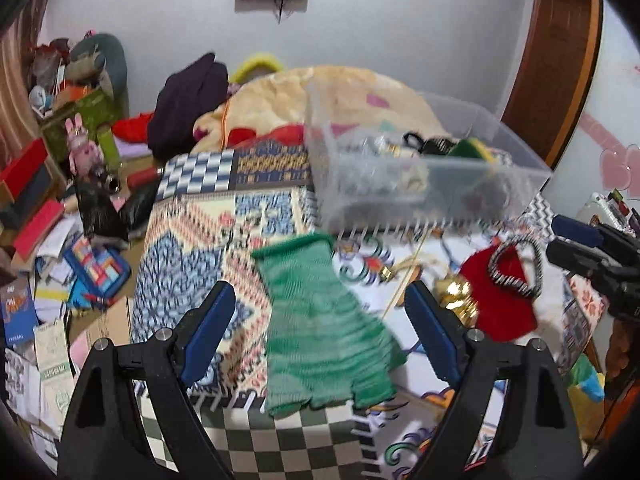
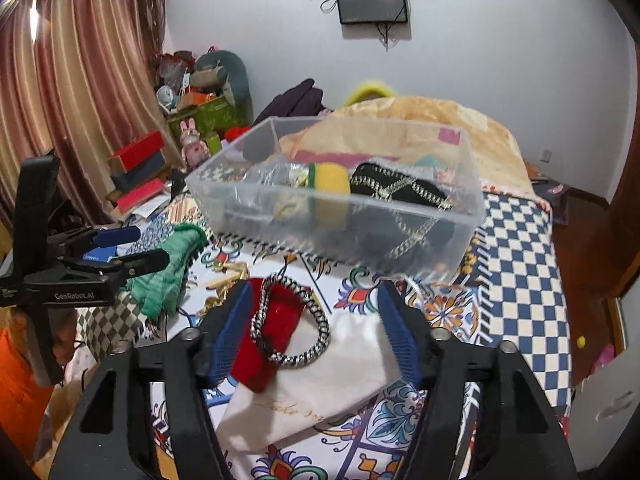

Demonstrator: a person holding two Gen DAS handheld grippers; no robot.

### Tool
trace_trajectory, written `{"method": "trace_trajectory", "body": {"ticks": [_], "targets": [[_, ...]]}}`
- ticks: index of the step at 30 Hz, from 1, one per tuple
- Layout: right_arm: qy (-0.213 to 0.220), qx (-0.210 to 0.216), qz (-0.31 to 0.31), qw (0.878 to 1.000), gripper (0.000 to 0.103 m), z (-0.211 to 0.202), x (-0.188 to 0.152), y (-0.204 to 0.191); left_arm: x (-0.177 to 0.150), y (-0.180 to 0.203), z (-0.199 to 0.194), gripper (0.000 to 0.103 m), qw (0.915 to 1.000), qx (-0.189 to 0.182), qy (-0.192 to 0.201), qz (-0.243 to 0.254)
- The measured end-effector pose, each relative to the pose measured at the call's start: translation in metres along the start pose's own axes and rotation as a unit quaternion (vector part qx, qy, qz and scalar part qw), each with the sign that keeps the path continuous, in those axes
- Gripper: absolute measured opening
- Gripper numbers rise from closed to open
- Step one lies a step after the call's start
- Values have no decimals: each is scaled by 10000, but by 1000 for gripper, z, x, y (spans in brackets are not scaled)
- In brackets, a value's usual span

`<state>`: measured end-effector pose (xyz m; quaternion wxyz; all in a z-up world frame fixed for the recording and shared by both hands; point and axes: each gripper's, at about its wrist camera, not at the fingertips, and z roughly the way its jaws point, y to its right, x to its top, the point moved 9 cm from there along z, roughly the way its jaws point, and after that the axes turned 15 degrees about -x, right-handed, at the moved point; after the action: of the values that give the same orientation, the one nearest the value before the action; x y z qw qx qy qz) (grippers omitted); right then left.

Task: Organize soft objects
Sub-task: 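Grasp the green knit glove with left tool while right tool grasps beaded bracelet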

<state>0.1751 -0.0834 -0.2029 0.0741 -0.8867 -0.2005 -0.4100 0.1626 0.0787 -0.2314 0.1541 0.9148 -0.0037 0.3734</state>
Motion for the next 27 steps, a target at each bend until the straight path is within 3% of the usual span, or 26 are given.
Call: {"method": "trace_trajectory", "body": {"ticks": [6,10,14,24,27], "targets": [[-275,151,58,9995,31,15,-9,-3,-19,-8,12,87,9997,-27,-135,-210],[-316,162,59,9994,22,17,-13,-4,-22,-8,14,86,9997,-40,-94,-232],[-334,285,169,9989,12,15,-13,-2,-22,-4,17,69,9996,-133,-80,-217],[-128,326,291,9990,8,1,-7,2,-22,10,8,28,9997,-225,13,-83],[16,325,295,9990,7,-7,0,3,-19,16,0,23,9996,-271,86,-47]]}}
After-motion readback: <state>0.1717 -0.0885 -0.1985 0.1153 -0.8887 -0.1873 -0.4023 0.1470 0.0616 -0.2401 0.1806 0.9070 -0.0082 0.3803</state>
